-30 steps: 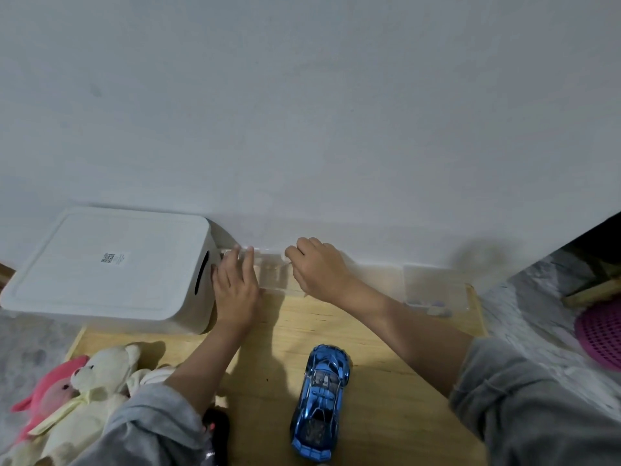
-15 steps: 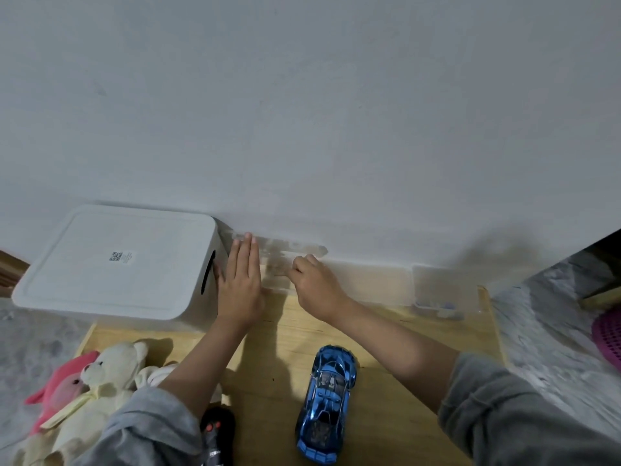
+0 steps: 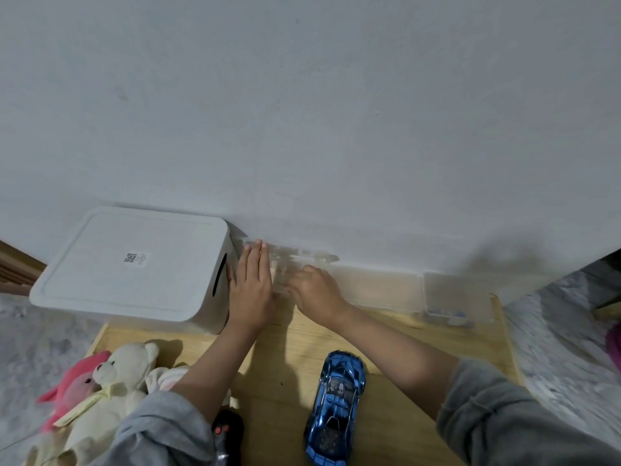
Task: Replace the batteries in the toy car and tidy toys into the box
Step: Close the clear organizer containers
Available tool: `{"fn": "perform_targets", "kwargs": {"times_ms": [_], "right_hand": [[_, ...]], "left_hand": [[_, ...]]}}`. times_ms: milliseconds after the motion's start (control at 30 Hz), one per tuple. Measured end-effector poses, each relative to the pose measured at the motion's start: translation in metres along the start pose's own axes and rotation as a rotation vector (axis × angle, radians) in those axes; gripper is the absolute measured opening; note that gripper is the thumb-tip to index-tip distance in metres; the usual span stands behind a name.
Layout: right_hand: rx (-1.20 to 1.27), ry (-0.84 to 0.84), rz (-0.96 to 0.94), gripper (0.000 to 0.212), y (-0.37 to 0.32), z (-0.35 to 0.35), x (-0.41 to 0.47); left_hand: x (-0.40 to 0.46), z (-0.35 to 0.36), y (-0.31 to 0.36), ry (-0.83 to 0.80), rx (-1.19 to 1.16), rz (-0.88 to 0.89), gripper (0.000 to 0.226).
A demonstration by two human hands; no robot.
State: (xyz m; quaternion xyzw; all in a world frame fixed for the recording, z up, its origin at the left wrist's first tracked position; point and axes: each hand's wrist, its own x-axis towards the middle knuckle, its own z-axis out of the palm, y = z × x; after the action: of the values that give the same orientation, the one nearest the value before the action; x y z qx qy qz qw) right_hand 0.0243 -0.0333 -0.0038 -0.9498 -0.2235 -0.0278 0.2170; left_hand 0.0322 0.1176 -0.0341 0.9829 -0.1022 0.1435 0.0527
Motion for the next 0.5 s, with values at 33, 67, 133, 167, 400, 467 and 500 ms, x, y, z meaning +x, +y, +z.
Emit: {"fn": "perform_targets", "kwargs": {"times_ms": [33,67,133,167,400,467,500], "right_hand": [[0.002,0.101,-0.069,0.024,0.001,-0.001,-0.006],[-0.018,0.221,-0.126,0.022,0.003,-0.003,-0.013],[-0.065,0.377,-0.126,0.021,0.008,-0.010,-0.019],[-0.084,0.391,-0.081,0.029,0.011,-0.014,-0.020],[-0.111,-0.087,0.016,0.040,0.014,-0.021,-0.018],[-0.137,-0.196,0.011,0.044,0.011,-0.017,-0.021],[-0.145,-0.227,0.020,0.046,0.009,-0.015,-0.022]], "left_hand": [[0.000,0.000,0.000,-0.002,-0.009,0.002,0.095],[0.000,0.000,0.000,-0.004,-0.021,0.002,0.094],[-0.001,-0.002,0.002,-0.003,-0.035,-0.008,0.090],[-0.001,-0.003,0.002,-0.002,-0.033,-0.013,0.088],[-0.004,-0.001,0.003,-0.082,-0.017,-0.007,0.047],[-0.006,0.000,0.003,-0.156,-0.027,0.031,0.041],[-0.007,0.001,0.003,-0.185,-0.026,0.049,0.041]]}}
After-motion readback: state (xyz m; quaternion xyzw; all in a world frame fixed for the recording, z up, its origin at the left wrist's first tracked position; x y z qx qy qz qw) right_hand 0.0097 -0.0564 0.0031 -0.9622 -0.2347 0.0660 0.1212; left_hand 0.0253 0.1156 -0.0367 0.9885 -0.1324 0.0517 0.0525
